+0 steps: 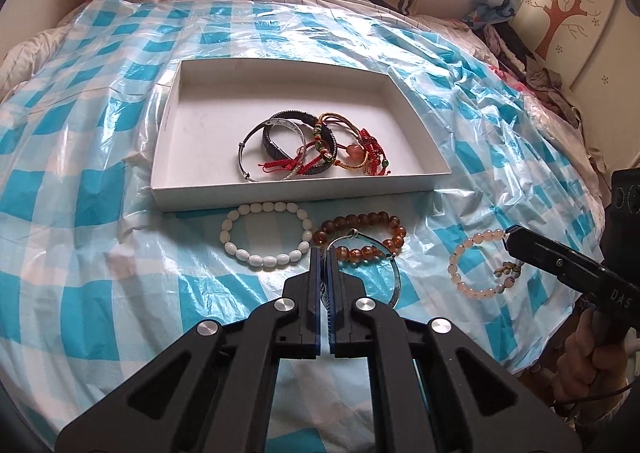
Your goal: Organize jewelry
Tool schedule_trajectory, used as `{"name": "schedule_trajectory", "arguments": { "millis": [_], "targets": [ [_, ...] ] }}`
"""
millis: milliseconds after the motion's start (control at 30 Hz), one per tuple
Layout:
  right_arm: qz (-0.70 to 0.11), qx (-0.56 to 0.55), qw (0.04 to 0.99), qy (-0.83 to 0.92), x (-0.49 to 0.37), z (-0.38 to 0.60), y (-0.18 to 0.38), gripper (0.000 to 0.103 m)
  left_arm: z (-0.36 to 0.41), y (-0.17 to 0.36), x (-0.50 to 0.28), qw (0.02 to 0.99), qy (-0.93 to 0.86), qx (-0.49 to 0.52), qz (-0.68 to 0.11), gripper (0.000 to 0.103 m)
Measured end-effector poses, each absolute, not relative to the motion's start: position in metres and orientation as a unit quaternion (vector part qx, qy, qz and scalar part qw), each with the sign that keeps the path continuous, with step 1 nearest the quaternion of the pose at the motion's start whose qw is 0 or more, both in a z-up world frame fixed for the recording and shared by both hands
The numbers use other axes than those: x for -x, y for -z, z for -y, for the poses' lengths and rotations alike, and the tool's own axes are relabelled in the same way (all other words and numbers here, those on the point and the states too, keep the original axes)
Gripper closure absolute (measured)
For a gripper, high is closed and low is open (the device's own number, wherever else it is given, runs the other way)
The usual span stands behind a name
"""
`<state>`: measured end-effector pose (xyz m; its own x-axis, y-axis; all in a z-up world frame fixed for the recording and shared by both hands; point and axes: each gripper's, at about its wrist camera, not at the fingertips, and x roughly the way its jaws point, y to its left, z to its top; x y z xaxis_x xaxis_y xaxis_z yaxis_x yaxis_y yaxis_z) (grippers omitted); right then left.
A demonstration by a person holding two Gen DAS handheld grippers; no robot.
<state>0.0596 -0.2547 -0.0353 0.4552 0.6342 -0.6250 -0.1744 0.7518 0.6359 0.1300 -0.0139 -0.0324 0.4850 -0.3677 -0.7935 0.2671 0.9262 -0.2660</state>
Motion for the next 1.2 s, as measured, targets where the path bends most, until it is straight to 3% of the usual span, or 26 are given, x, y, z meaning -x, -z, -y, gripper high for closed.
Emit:
{"name": "schedule_trajectory", "arguments": {
  "millis": [800,1200],
  "targets": [
    [-0.461,-0.230,0.819,-0.254,-0.071,0.226,0.028,0.094,-0.026,0.039,-0.121,0.859,0.185,0.106,-0.466,0.101],
    [-0.442,-0.227,0.828,-0.259,-0.060,0.233,0.006,0.094,-0.020,0.014,-0.107,0.868,0.190,0.101,-0.447,0.101]
  ]
}}
